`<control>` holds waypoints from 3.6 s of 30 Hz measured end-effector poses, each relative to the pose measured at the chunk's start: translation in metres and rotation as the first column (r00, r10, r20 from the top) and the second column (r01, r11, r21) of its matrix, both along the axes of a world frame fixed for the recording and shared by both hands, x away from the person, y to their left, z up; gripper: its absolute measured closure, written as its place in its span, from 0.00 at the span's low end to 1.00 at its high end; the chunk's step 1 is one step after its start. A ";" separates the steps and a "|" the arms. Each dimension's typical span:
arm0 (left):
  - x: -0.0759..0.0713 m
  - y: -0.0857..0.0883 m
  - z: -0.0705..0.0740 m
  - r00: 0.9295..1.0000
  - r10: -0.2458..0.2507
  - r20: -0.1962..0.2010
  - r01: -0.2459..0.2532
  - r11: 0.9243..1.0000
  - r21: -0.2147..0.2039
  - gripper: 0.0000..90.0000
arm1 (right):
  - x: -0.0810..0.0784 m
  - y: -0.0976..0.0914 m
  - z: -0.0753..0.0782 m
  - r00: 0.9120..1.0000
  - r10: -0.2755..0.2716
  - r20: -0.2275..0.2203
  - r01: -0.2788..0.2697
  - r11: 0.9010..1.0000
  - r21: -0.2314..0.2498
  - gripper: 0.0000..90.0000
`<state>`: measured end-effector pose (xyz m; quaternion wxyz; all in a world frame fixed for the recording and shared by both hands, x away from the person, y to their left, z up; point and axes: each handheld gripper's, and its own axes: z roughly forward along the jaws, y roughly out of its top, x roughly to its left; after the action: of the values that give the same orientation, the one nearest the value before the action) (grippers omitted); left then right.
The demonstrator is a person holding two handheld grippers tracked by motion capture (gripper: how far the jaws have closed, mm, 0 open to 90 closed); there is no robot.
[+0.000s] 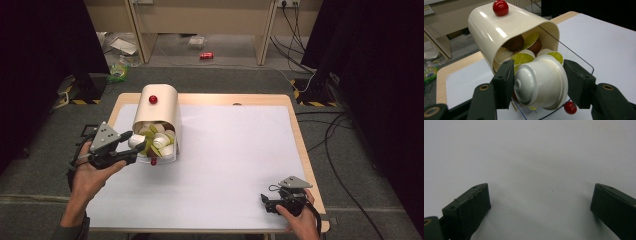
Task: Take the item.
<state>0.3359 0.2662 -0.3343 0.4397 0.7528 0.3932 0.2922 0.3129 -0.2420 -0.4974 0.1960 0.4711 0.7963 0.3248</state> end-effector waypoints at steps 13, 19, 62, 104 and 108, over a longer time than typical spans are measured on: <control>-0.006 0.022 0.002 0.999 0.036 0.002 -0.036 0.999 -0.025 0.49 | 0.000 0.000 0.000 1.000 0.000 0.000 0.000 1.000 0.000 0.03; -0.007 0.031 0.000 0.999 0.054 -0.001 -0.054 0.998 -0.033 0.49 | 0.000 0.000 0.000 1.000 0.000 0.000 0.000 1.000 0.000 0.03; -0.010 0.054 -0.037 0.992 0.114 -0.052 -0.118 0.990 -0.072 0.49 | 0.000 0.000 0.000 1.000 -0.002 0.000 0.002 1.000 0.001 0.03; -0.005 0.063 -0.092 0.973 0.161 -0.164 -0.171 0.984 -0.051 0.49 | 0.000 0.000 0.000 1.000 -0.001 0.000 0.001 1.000 0.001 0.03; -0.004 0.064 -0.097 0.971 0.166 -0.174 -0.176 0.983 -0.046 0.49 | 0.000 0.000 0.000 1.000 -0.001 0.000 0.001 1.000 0.001 0.03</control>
<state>0.3320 0.3301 -0.4310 0.4006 0.7244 0.5013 0.2518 0.3129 -0.2419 -0.4974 0.1959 0.4716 0.7961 0.3249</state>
